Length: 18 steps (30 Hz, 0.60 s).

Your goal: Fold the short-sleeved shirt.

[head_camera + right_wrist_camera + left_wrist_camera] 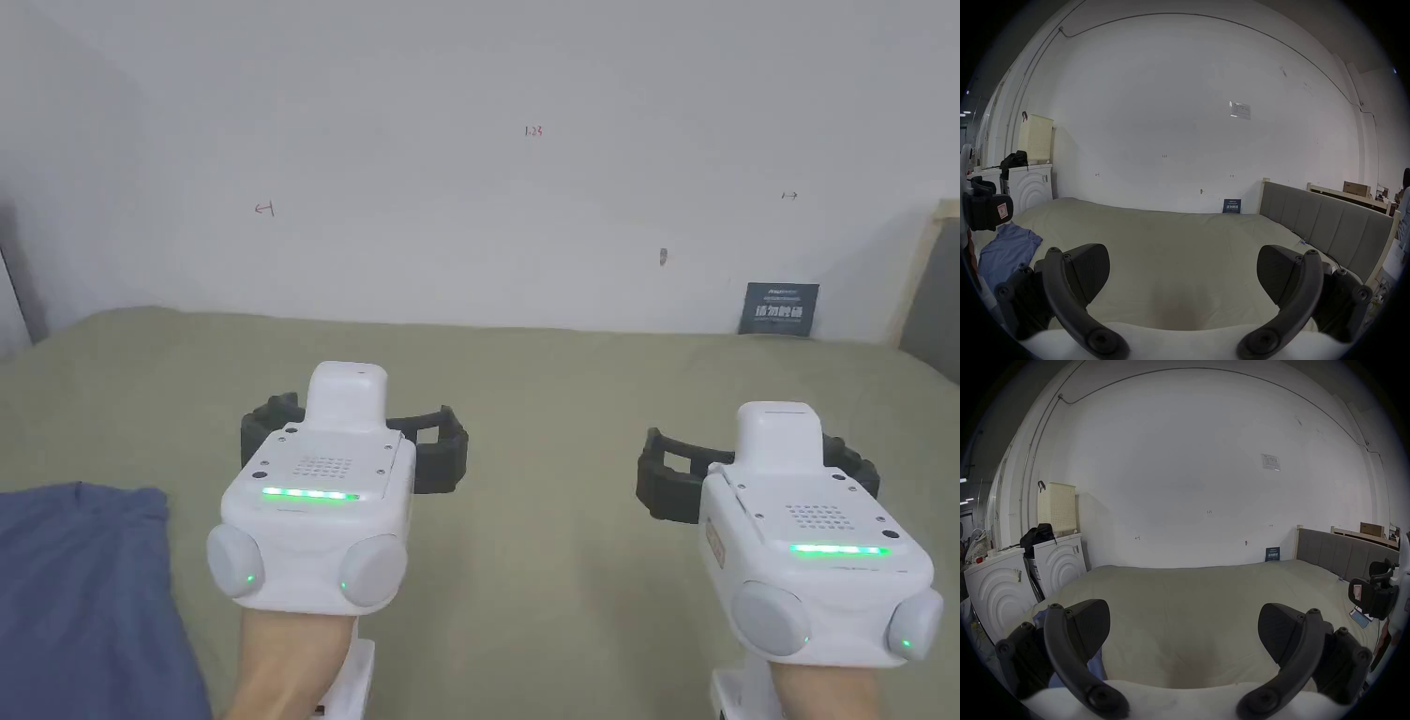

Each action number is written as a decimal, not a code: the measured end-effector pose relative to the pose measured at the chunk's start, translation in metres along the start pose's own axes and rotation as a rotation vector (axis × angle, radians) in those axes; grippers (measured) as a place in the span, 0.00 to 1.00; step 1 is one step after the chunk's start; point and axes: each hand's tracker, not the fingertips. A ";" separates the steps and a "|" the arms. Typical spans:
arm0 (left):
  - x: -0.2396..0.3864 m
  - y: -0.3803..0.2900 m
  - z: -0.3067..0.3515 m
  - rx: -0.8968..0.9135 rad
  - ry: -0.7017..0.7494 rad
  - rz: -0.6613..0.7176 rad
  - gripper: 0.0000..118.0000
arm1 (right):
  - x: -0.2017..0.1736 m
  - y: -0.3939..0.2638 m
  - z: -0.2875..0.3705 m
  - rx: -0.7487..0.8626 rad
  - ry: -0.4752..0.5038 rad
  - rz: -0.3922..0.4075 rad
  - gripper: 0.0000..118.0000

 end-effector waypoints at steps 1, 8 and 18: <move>0.000 0.000 0.000 -0.001 0.001 -0.001 1.00 | 0.000 0.000 0.000 -0.001 0.000 -0.003 1.00; -0.002 -0.002 -0.003 -0.003 0.005 0.007 1.00 | 0.000 0.000 0.000 0.002 -0.001 0.009 1.00; -0.002 -0.002 0.000 -0.004 0.006 0.007 1.00 | -0.001 0.000 -0.001 0.002 -0.003 0.011 1.00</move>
